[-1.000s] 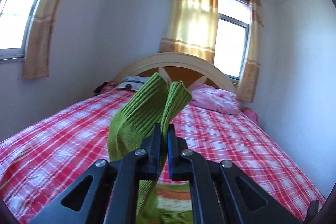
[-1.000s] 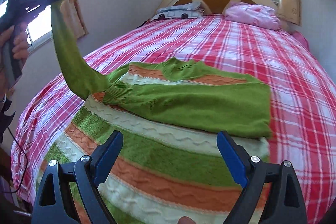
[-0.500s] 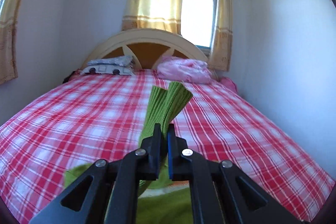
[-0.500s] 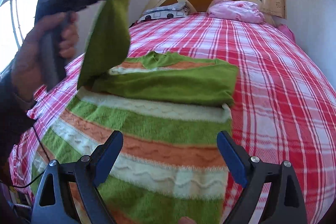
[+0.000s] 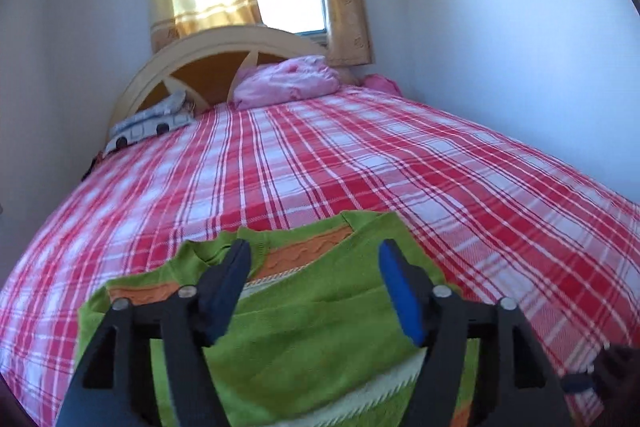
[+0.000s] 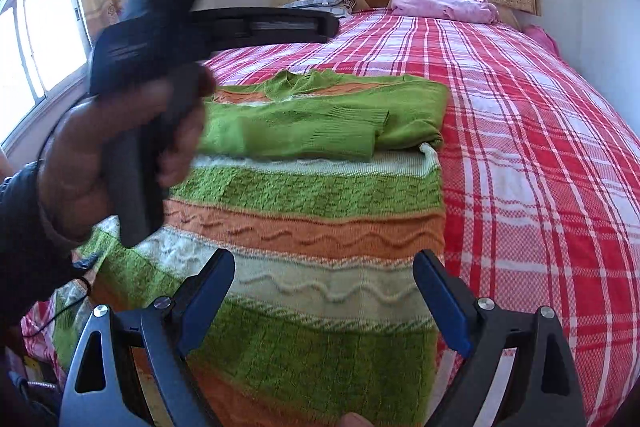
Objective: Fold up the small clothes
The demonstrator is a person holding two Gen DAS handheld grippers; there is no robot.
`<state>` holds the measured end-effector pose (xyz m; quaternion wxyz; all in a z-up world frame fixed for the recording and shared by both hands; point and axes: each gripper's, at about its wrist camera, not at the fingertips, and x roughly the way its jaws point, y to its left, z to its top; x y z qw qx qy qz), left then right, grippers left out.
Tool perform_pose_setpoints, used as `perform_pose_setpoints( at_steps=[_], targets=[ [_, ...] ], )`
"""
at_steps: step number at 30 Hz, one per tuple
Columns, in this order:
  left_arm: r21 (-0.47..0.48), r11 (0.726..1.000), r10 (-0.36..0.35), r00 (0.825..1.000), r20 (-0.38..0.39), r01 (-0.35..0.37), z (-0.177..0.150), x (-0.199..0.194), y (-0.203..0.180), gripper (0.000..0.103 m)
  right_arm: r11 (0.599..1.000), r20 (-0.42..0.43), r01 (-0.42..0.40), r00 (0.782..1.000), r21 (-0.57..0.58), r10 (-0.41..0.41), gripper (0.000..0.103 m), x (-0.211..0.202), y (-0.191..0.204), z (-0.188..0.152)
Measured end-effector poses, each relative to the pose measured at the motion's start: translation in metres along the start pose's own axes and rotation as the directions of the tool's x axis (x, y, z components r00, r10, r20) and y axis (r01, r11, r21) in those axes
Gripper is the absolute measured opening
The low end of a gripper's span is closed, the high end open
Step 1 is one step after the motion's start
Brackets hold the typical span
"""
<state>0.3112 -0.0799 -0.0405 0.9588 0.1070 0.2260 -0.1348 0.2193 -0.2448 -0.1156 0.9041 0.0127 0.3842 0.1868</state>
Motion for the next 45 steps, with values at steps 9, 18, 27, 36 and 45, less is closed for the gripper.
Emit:
perform_pose_setpoints(
  at_steps=[9,18,27,36,45],
  targets=[
    [0.055,0.865,0.502,0.861,-0.085,-0.499,-0.069,-0.035,0.128,0.093,1.000,0.002,0.021,1.000,0.001,-0.021,0.092,-0.001,-0.003,0.011],
    [-0.275,0.801,0.428,0.829,-0.359,-0.532,-0.123,-0.026,0.228,0.094,0.985,-0.019,-0.043,0.999,0.166,0.047,0.073,0.037,-0.030,0.100],
    [-0.327,0.801,0.385,0.849,-0.363,-0.503,-0.131,-0.023,0.231,0.097,0.973,-0.194,0.036,0.981,0.227,0.009,0.040,0.125,-0.043,0.117],
    [-0.288,0.789,0.427,0.822,-0.378,-0.542,-0.131,-0.022,0.228,0.097,0.987,-0.045,0.145,0.989,0.070,-0.142,0.007,0.094,-0.020,0.144],
    [-0.231,0.777,0.472,0.785,-0.401,-0.585,-0.130,-0.021,0.225,0.099,0.974,-0.174,0.198,0.969,0.108,-0.178,0.008,0.126,-0.051,0.123]
  ],
)
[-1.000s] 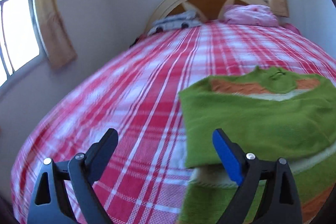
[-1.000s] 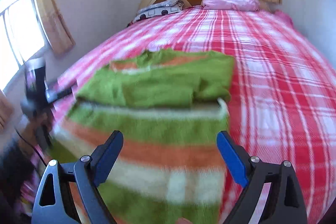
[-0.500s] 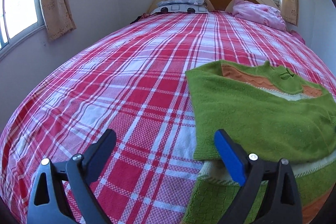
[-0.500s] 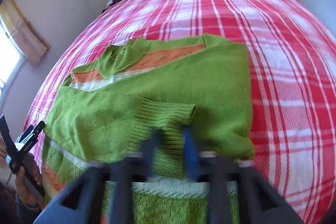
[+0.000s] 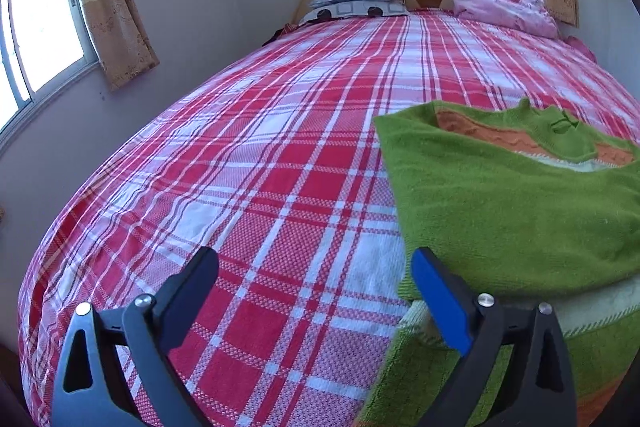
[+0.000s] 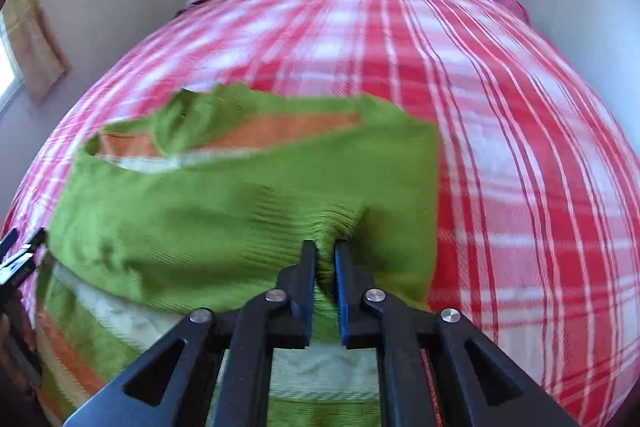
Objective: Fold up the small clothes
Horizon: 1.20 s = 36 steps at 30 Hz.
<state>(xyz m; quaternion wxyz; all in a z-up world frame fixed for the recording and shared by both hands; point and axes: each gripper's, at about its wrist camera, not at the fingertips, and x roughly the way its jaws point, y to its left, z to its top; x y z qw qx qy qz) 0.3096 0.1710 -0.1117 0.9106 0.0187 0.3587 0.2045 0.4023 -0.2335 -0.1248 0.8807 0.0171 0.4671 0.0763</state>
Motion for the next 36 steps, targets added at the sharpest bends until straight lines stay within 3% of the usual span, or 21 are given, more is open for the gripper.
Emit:
perform_pose_setpoints(
  at_steps=[3,5,6,7,10,12,15,19,23,26,27,31,36],
  targets=[
    [-0.012,1.000,-0.006,0.999,0.043,0.006,0.003,-0.010,0.005,0.099,1.000,0.019,0.016,1.000,-0.001,-0.016,0.016,-0.008,-0.002,-0.002],
    [-0.014,1.000,-0.005,0.998,0.061,0.005,0.007,-0.014,0.005,0.099,0.998,0.055,0.052,0.997,-0.020,-0.051,0.033,-0.019,0.004,0.000],
    [-0.018,1.000,-0.006,0.998,0.066,0.007,0.010,-0.015,0.005,0.099,0.998,0.076,0.049,0.996,-0.029,-0.047,0.052,-0.025,0.009,0.001],
    [-0.020,1.000,-0.007,0.998,0.069,0.008,0.011,-0.015,0.004,0.100,0.999,0.100,0.024,0.995,-0.043,-0.020,0.060,-0.032,0.016,0.002],
    [-0.008,1.000,-0.002,0.999,0.051,0.003,0.015,-0.008,-0.004,0.101,0.990,0.115,-0.085,0.989,-0.112,0.098,0.060,-0.039,0.044,0.002],
    [0.025,1.000,-0.006,1.000,0.004,0.006,0.012,0.002,-0.013,0.101,0.977,0.056,-0.172,0.982,-0.129,0.180,0.060,-0.028,0.058,0.000],
    [0.056,0.998,-0.020,0.999,-0.047,0.022,0.006,0.012,-0.020,0.101,0.972,-0.052,-0.224,0.974,-0.072,0.221,0.060,0.002,0.056,-0.009],
    [0.045,0.997,-0.056,0.997,-0.050,0.058,0.002,0.007,-0.015,0.102,0.954,-0.020,-0.299,0.954,0.013,0.299,0.058,-0.001,0.029,-0.017],
    [0.056,0.994,-0.088,0.995,-0.055,0.091,-0.006,0.001,-0.014,0.102,0.973,0.022,-0.232,0.973,0.017,0.232,0.058,-0.016,0.024,-0.017],
    [0.063,0.995,-0.078,0.996,-0.031,0.080,-0.008,-0.007,-0.016,0.102,0.966,0.058,-0.257,0.965,-0.014,0.258,0.059,-0.027,0.040,-0.014],
    [0.066,0.995,-0.078,0.996,-0.032,0.080,-0.008,-0.007,-0.017,0.102,0.964,0.048,-0.261,0.963,-0.042,0.263,0.059,-0.025,0.054,-0.011],
    [0.075,0.995,-0.070,0.997,-0.030,0.072,-0.009,-0.009,-0.019,0.102,0.976,-0.042,-0.168,0.986,-0.139,0.163,0.060,0.004,0.088,-0.011],
    [0.054,0.993,-0.103,0.994,-0.039,0.105,-0.011,-0.010,-0.014,0.102,0.973,-0.002,-0.210,0.977,-0.096,0.211,0.060,0.002,0.068,-0.019]
  ],
)
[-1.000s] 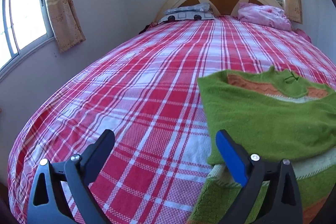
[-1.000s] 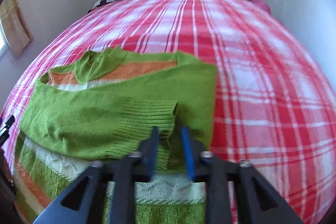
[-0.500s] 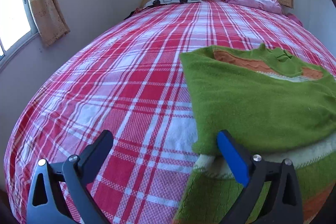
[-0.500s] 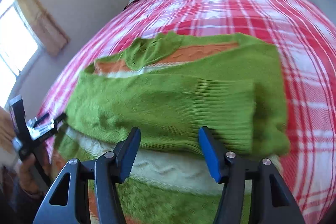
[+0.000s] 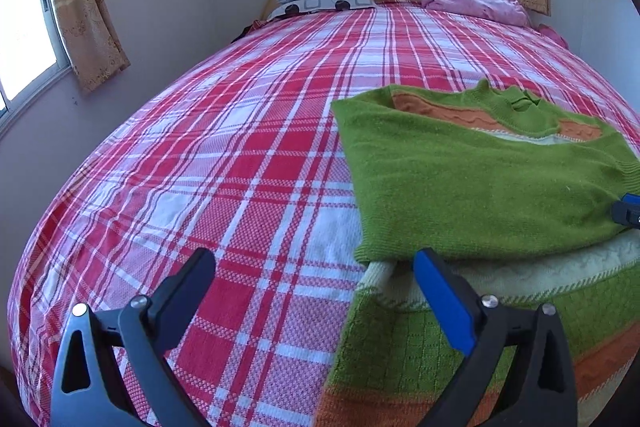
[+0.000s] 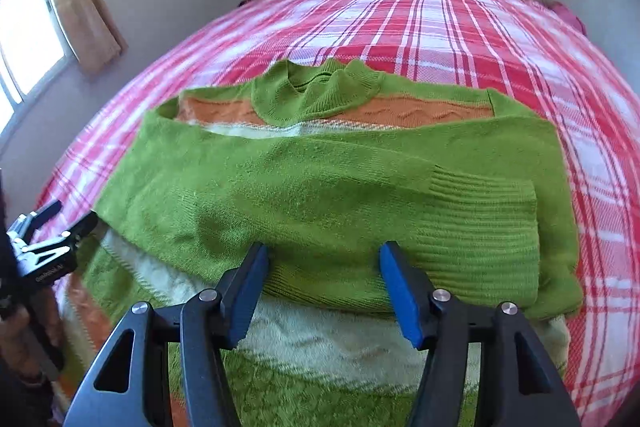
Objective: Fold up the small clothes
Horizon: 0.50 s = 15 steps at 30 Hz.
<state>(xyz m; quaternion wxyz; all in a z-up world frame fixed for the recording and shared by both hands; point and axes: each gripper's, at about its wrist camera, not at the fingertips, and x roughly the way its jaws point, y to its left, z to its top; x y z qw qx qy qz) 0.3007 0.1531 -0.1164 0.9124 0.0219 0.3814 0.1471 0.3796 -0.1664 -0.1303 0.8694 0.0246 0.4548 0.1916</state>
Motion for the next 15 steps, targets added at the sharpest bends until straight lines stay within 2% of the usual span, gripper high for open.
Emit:
perform_pose_setpoints(
  at_steps=[8,15],
  targets=[
    [-0.024,0.999,-0.026,1.000,-0.015,0.025,-0.004,-0.003,0.006,0.102,0.998,0.031,-0.022,0.999,0.058,0.021,0.060,-0.007,-0.014,-0.006],
    [-0.016,0.999,-0.029,0.999,-0.015,0.028,-0.012,-0.012,0.009,0.102,0.999,0.023,0.049,0.999,0.023,-0.049,0.060,-0.006,-0.009,-0.007]
  ],
)
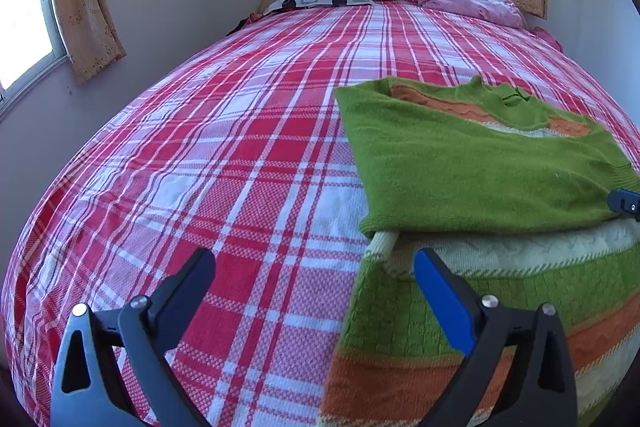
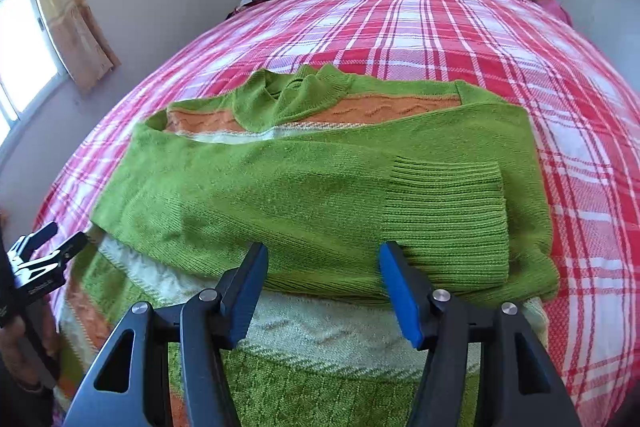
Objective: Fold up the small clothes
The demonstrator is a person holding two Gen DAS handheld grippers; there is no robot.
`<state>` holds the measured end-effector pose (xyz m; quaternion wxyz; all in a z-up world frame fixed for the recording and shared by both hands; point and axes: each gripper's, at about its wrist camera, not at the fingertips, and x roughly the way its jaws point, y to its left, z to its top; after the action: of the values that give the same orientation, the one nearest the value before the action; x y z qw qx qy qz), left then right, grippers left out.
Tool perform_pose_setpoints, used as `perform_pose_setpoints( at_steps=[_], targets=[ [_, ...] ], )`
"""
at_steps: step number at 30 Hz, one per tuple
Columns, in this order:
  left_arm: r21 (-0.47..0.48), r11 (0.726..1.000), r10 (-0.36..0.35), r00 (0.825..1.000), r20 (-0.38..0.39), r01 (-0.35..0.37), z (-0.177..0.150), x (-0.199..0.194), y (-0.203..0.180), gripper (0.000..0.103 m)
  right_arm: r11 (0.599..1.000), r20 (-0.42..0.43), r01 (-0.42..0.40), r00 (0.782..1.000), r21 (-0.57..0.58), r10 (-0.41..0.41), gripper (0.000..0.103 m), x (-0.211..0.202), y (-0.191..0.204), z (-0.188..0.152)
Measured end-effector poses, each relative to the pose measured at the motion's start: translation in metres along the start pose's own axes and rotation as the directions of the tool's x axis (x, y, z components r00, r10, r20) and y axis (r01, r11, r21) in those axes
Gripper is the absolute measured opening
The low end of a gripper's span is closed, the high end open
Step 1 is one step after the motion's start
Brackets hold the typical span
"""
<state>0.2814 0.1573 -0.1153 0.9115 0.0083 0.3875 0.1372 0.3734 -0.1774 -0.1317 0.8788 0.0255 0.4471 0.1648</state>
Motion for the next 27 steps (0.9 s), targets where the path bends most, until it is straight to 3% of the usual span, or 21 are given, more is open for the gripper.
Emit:
perform_pose_setpoints(
  at_steps=[18,22,27],
  targets=[
    [0.039,0.999,-0.031,0.999,0.026,0.029,-0.027,-0.042,0.003,0.102,0.996,0.020,0.088,0.996,0.032,-0.089,0.060,-0.011,-0.009,-0.003],
    [0.048,0.998,-0.038,0.999,0.036,0.036,-0.032,-0.054,0.004,0.102,0.996,0.009,0.090,0.996,-0.026,-0.090,0.070,-0.018,0.005,-0.008],
    [0.059,0.997,-0.051,0.998,0.039,0.049,-0.038,-0.065,0.004,0.102,0.995,0.010,0.094,0.996,-0.037,-0.093,0.071,-0.028,0.010,-0.020]
  ],
)
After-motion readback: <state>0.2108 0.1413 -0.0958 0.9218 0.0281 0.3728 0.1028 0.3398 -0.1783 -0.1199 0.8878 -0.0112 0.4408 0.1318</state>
